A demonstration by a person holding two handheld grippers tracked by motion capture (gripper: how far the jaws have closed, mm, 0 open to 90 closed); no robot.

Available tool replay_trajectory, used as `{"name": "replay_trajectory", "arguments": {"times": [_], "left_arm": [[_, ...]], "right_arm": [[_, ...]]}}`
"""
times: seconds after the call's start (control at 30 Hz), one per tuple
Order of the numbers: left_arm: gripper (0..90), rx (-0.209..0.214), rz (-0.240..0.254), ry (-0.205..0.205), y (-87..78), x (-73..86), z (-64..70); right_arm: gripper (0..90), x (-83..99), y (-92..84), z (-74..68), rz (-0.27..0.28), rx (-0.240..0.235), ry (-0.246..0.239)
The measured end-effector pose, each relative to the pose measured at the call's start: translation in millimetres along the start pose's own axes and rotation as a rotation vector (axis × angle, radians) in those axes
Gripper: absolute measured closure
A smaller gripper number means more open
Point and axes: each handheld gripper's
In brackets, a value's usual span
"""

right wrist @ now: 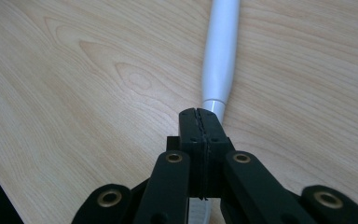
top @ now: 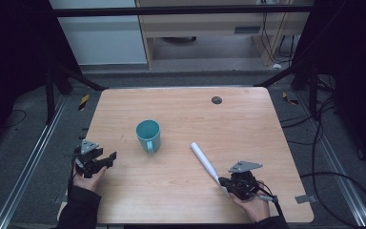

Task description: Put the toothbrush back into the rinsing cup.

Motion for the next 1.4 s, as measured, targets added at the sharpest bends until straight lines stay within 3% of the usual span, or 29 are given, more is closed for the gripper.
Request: {"name": "replay_trajectory", "arguments": {"times": [0.67,1.4], "left_arm": [[39.3,0.002,-0.005,0.006,0.5,0.2,-0.2],[39.3,0.003,-0.003,0.006,0.3,0.1,-0.4]], "right_arm": [[90.0,4.0,14.5,-2.0,-0.093,0.027,-0.021],[90.0,5.5,10.7,9.3,-0.099,0.110,0.024]]}}
Point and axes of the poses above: each handheld gripper's, and its own axes: y roughly forward along the jaws, x roughly out of its underside, z roughly to its right, and after that the axes turned 3 degrees about -x, right-handed
